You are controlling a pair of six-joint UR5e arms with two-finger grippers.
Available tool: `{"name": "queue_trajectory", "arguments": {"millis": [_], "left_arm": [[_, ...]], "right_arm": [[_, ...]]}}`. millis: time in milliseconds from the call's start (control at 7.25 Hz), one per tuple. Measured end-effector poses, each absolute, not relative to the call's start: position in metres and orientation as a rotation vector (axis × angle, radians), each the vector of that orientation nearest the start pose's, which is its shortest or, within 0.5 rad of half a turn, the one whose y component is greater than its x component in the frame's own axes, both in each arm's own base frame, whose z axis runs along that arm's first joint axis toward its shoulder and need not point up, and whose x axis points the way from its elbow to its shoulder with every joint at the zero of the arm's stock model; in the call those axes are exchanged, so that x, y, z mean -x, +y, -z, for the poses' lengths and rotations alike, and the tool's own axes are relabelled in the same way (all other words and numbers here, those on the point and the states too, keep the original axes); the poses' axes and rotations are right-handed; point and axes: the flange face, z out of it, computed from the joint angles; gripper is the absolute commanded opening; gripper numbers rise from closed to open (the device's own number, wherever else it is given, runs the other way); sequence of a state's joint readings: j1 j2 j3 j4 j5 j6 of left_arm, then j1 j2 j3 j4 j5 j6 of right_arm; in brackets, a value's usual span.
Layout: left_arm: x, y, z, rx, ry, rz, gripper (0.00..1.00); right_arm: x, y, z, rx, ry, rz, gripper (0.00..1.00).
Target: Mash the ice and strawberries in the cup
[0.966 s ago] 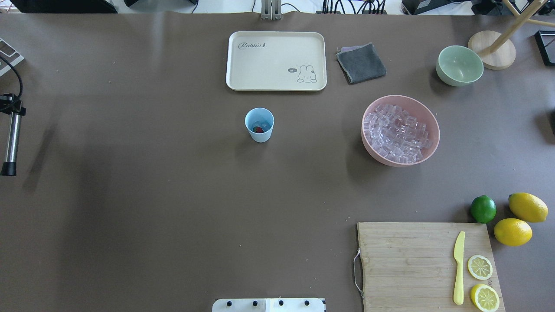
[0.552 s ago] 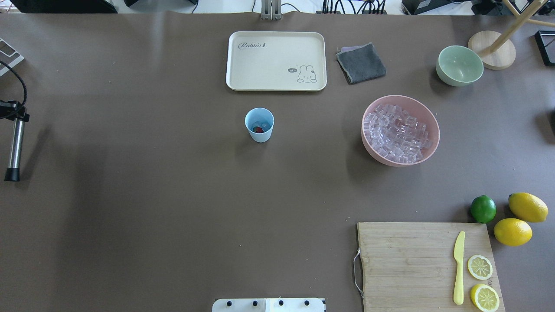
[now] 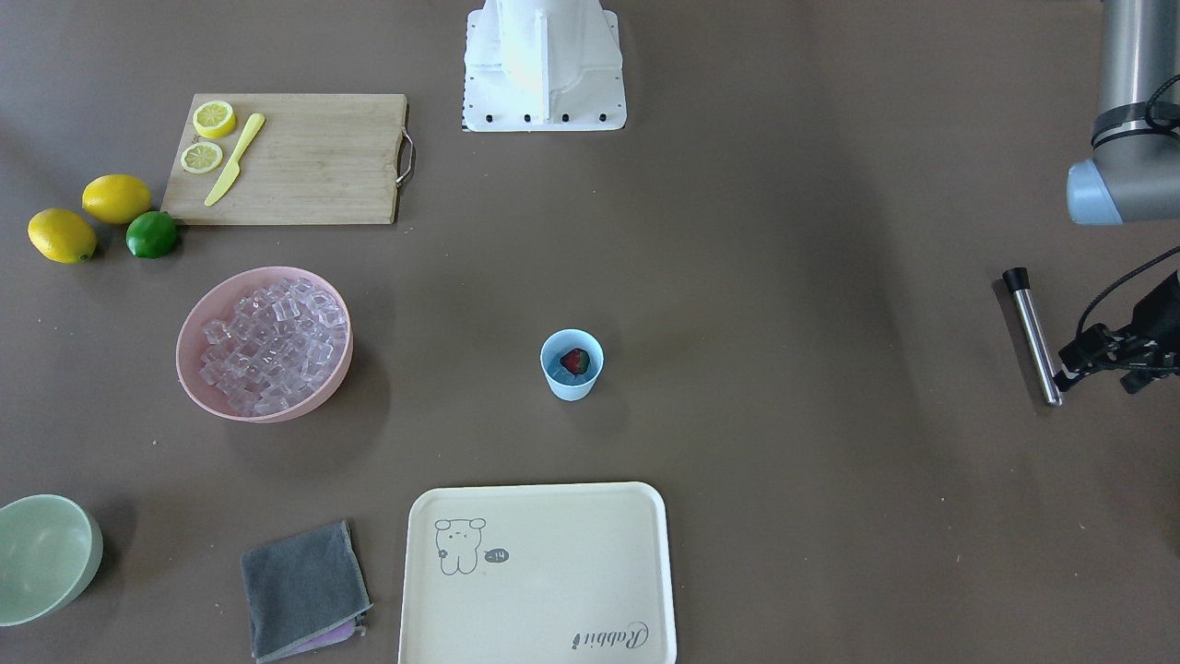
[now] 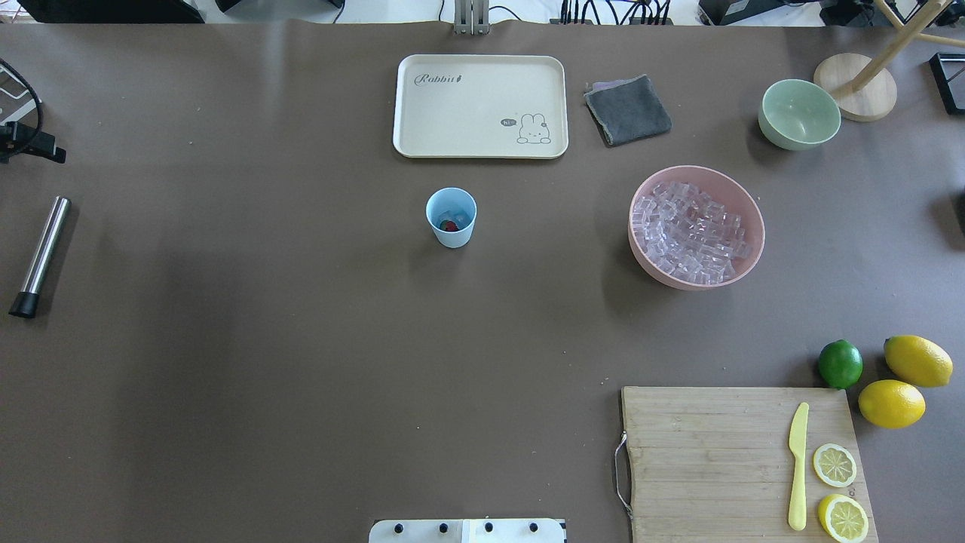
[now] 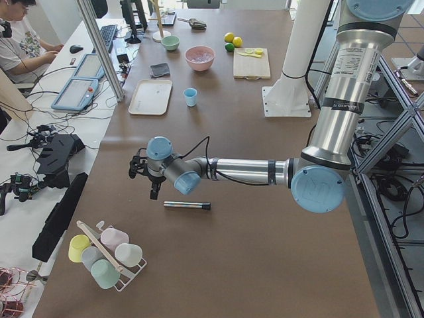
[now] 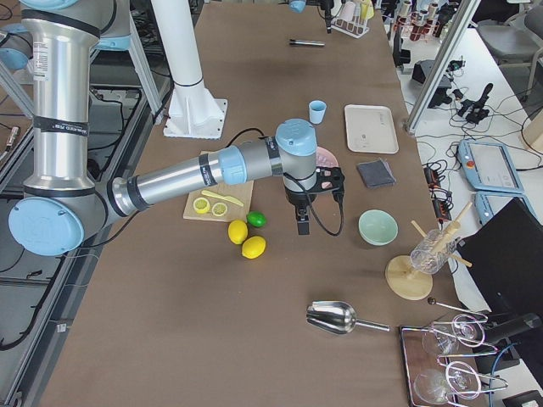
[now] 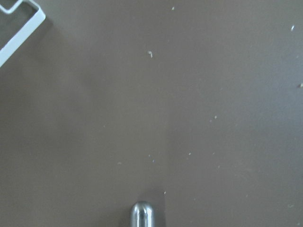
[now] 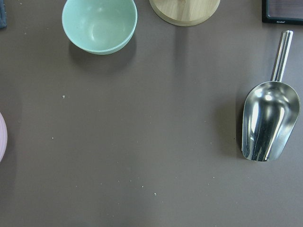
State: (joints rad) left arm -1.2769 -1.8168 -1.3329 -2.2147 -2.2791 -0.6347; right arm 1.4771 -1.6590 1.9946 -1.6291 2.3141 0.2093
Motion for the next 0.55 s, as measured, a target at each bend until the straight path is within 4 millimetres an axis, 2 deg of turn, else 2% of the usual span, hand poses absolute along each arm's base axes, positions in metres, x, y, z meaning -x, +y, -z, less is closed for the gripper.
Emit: {"name": "queue_trajectory", "arguments": {"millis": [138, 276, 552], "left_arm": [[-0.095, -0.636, -0.542, -0.230, 0.913, 0.113, 0.98], [-0.077, -0.647, -0.528, -0.218, 0.924, 0.121, 0.98], [-0.033, -0.650, -0.532, -0.233, 0.937, 0.106, 0.98]], "right_arm": [[-0.023, -0.453, -0.501, -0.147, -0.771, -0.008, 0.99], [-0.023, -0.453, -0.502, -0.143, -0.772, -0.010, 0.99], [-0.023, -0.456, -0.514, -0.121, -0.766, -0.018, 0.99]]}}
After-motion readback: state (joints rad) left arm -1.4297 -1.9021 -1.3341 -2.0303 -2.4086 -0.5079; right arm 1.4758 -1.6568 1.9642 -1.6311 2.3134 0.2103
